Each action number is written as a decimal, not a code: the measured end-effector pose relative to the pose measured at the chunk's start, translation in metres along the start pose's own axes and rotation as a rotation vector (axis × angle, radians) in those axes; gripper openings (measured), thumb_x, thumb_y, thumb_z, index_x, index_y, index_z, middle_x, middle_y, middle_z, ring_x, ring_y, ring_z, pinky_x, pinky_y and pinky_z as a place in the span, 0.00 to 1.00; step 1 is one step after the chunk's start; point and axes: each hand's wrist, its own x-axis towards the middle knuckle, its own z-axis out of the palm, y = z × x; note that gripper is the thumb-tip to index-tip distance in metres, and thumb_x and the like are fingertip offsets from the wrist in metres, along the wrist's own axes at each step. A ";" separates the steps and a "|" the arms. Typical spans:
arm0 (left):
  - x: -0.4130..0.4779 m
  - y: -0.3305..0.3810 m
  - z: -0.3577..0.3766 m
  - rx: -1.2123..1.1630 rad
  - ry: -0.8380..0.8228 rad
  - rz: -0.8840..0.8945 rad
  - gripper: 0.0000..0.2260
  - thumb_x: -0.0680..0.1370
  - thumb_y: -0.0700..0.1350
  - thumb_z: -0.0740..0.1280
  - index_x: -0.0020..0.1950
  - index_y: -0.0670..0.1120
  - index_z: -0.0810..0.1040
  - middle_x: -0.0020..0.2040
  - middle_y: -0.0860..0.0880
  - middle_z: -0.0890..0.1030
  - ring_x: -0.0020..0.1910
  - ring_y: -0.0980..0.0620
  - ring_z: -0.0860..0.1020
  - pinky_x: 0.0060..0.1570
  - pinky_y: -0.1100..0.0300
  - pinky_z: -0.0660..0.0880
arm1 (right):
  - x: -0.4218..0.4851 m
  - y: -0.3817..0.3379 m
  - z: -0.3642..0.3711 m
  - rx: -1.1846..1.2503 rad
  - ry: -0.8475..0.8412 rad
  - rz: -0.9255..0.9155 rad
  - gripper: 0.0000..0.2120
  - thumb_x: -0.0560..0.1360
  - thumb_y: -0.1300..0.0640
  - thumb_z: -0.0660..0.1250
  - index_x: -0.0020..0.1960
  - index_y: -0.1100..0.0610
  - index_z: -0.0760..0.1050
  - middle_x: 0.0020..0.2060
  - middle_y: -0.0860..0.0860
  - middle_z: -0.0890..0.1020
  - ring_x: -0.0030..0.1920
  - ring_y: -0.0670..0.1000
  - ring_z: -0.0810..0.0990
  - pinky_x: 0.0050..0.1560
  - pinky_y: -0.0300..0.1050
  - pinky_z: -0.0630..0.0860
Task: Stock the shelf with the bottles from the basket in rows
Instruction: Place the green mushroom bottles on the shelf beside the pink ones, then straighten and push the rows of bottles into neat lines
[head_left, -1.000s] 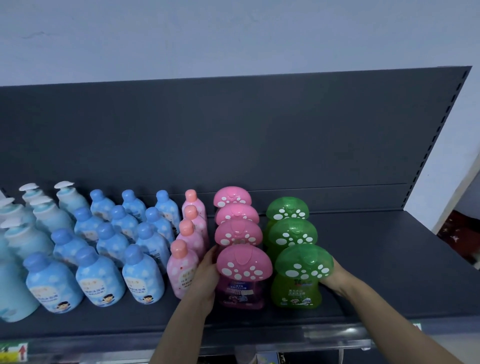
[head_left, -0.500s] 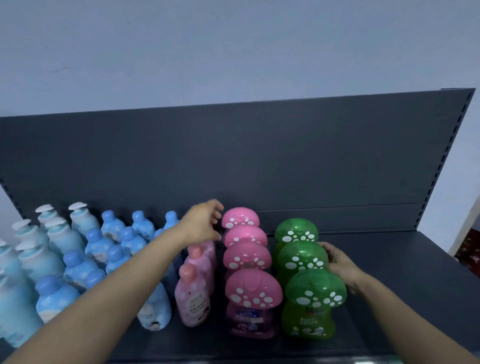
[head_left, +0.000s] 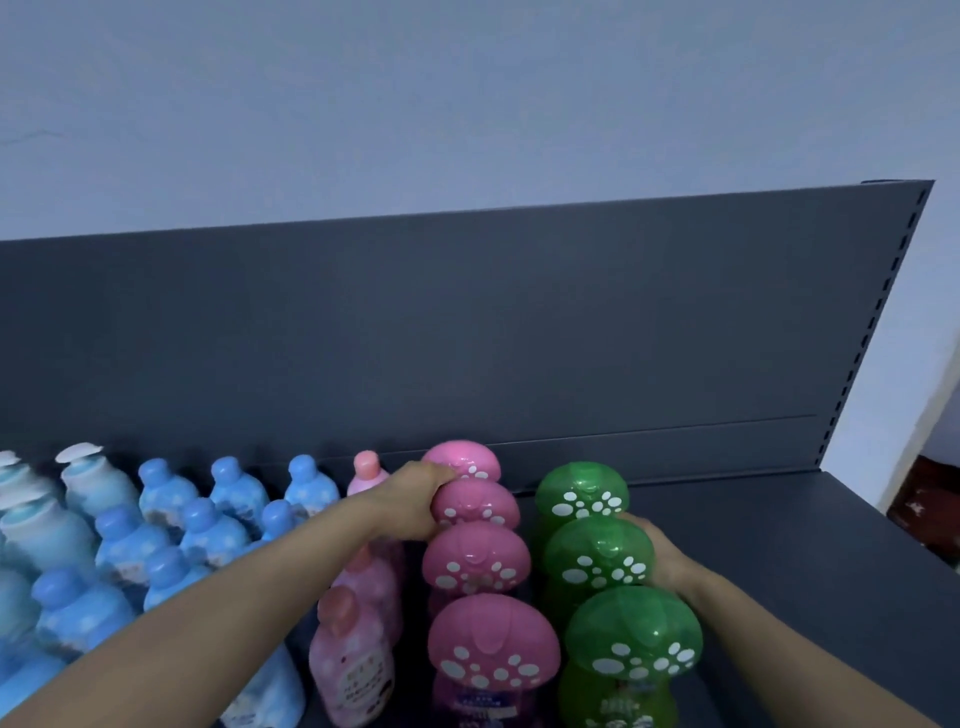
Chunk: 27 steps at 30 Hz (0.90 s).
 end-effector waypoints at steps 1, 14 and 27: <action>0.000 0.001 0.000 -0.012 0.010 0.000 0.15 0.71 0.41 0.69 0.58 0.48 0.76 0.51 0.54 0.78 0.49 0.56 0.75 0.47 0.68 0.66 | 0.001 0.001 -0.002 -0.056 -0.018 -0.035 0.11 0.79 0.67 0.56 0.43 0.58 0.74 0.34 0.52 0.79 0.28 0.43 0.80 0.29 0.34 0.77; 0.012 -0.012 -0.045 0.023 -0.002 -0.091 0.24 0.60 0.41 0.79 0.47 0.50 0.70 0.40 0.55 0.76 0.40 0.53 0.76 0.41 0.60 0.74 | -0.009 0.000 -0.001 -0.038 -0.087 -0.100 0.12 0.80 0.66 0.53 0.44 0.65 0.74 0.26 0.53 0.81 0.26 0.49 0.81 0.26 0.38 0.77; 0.061 -0.035 -0.017 -0.037 -0.018 0.048 0.18 0.66 0.39 0.74 0.54 0.49 0.76 0.50 0.53 0.79 0.49 0.53 0.78 0.47 0.61 0.75 | -0.002 0.006 -0.003 -0.090 -0.079 -0.134 0.12 0.79 0.66 0.54 0.43 0.63 0.75 0.28 0.51 0.83 0.29 0.47 0.82 0.30 0.37 0.77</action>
